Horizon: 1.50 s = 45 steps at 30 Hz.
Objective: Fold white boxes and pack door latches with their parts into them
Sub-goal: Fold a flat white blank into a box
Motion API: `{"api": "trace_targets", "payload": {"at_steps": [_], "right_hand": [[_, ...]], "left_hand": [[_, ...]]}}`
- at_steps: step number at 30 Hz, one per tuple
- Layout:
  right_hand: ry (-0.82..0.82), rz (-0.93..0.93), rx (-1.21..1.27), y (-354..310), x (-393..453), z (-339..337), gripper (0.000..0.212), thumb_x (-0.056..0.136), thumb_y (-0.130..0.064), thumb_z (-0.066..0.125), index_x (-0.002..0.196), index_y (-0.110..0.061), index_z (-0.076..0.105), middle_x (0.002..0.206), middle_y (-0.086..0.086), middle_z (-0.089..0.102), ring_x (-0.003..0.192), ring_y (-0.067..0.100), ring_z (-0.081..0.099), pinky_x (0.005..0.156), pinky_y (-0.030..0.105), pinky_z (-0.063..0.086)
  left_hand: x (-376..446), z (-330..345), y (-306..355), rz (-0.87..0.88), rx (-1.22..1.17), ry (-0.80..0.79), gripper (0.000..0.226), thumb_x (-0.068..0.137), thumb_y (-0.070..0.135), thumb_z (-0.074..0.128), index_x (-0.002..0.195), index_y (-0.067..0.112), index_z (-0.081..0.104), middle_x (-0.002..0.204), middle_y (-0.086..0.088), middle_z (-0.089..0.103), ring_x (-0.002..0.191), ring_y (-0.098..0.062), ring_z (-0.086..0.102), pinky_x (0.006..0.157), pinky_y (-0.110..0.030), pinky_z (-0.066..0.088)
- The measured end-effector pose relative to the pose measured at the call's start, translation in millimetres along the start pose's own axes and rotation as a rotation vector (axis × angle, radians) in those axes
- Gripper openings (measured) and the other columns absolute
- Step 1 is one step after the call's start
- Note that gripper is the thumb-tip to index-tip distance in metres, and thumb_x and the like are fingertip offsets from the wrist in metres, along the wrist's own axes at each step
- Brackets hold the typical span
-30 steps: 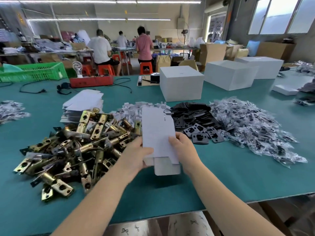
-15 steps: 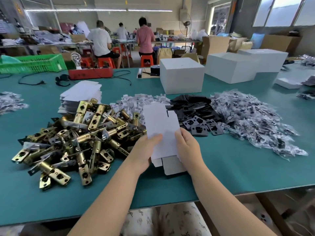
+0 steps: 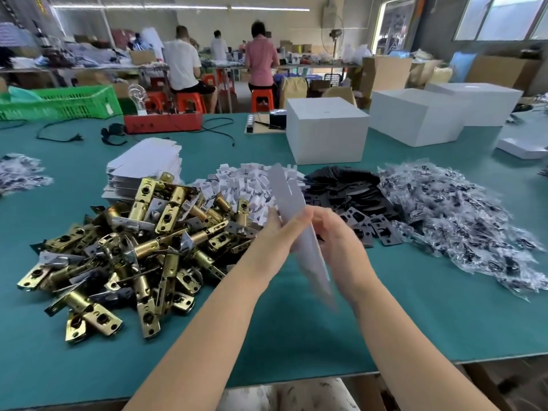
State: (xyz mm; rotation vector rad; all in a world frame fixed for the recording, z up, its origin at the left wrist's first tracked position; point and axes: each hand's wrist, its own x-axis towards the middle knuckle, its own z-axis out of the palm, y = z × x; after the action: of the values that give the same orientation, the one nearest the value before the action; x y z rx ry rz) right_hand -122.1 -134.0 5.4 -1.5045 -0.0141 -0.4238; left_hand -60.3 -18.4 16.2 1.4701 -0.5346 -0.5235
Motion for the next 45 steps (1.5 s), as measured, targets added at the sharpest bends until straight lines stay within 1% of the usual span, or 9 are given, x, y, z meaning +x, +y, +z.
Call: {"api": "trace_targets", "payload": {"at_steps": [5,7,11,16,24,27,31,37,45], "right_hand": [[0.144,0.097,-0.202,15,22,7,0.027,0.094,-0.042,0.054,0.115,-0.026,0.061,0.1,-0.007,0.069,0.088,0.008,0.066,0.072,0.03,0.056],[0.189,0.193,-0.244,20,33,-2,0.037,0.091,-0.041,0.059,0.123,-0.023,0.055,0.106,-0.009,0.066,0.09,0.008,0.064,0.066,0.024,0.05],[0.28,0.239,-0.209,24,49,-12,0.027,0.092,-0.031,0.062,0.117,-0.023,0.058,0.104,-0.008,0.066,0.09,0.01,0.064,0.065,0.025,0.049],[0.239,0.221,-0.225,22,56,-4,0.015,0.095,-0.027,0.055,0.108,-0.027,0.063,0.098,-0.008,0.071,0.087,0.012,0.069,0.07,0.032,0.057],[0.235,0.173,-0.371,47,41,4,0.036,0.085,-0.046,0.065,0.113,-0.027,0.056,0.104,-0.011,0.065,0.094,0.01,0.063,0.08,0.035,0.054],[0.258,0.14,-0.419,46,48,4,0.045,0.077,-0.054,0.068,0.113,-0.032,0.054,0.1,-0.017,0.063,0.09,0.004,0.062,0.073,0.029,0.052],[0.282,0.104,-0.461,48,61,5,0.039,0.078,-0.05,0.068,0.109,-0.032,0.054,0.095,-0.018,0.063,0.085,-0.001,0.059,0.065,0.023,0.045],[0.347,0.028,-0.258,47,78,7,0.013,0.092,-0.039,0.059,0.104,-0.036,0.06,0.095,-0.016,0.068,0.085,0.003,0.064,0.064,0.019,0.049],[0.171,0.221,0.29,45,84,-3,0.03,0.101,-0.025,0.042,0.114,-0.02,0.069,0.115,0.004,0.07,0.103,0.02,0.068,0.081,0.035,0.057]], "left_hand": [[12,-3,1,-0.092,-0.24,-0.134,0.045,0.09,0.045,0.05,0.108,0.01,0.071,0.103,-0.011,0.07,0.095,-0.024,0.066,0.089,-0.042,0.055],[23,-11,5,-0.126,-0.246,-0.048,0.034,0.098,0.028,0.047,0.09,0.012,0.075,0.086,-0.01,0.071,0.075,-0.018,0.069,0.064,-0.03,0.056],[43,-24,6,-0.089,-0.137,0.177,0.017,0.094,0.003,0.055,0.096,0.015,0.067,0.08,-0.004,0.075,0.074,-0.021,0.072,0.062,-0.033,0.058],[51,-27,8,-0.034,-0.203,0.293,0.017,0.093,0.003,0.059,0.089,0.017,0.066,0.069,0.008,0.074,0.061,-0.01,0.071,0.049,-0.022,0.054],[61,-28,-2,0.085,0.48,0.293,0.007,0.09,0.014,0.059,0.084,0.016,0.063,0.089,-0.006,0.069,0.086,-0.028,0.062,0.077,-0.037,0.05],[65,-26,-9,0.134,0.472,0.361,0.013,0.089,0.017,0.057,0.097,0.01,0.064,0.093,-0.005,0.069,0.088,-0.026,0.061,0.077,-0.037,0.049],[73,-24,-17,0.191,0.563,0.427,0.014,0.095,0.022,0.054,0.105,0.013,0.055,0.093,0.005,0.061,0.083,-0.011,0.055,0.066,-0.015,0.041],[75,-50,-1,0.029,-0.094,0.184,0.014,0.098,0.019,0.057,0.103,0.018,0.069,0.096,0.001,0.076,0.085,-0.015,0.073,0.066,-0.023,0.057],[72,-47,-4,-0.007,-0.152,0.275,0.013,0.1,0.025,0.052,0.104,0.023,0.065,0.086,0.007,0.076,0.076,-0.011,0.073,0.055,-0.023,0.055]]}}
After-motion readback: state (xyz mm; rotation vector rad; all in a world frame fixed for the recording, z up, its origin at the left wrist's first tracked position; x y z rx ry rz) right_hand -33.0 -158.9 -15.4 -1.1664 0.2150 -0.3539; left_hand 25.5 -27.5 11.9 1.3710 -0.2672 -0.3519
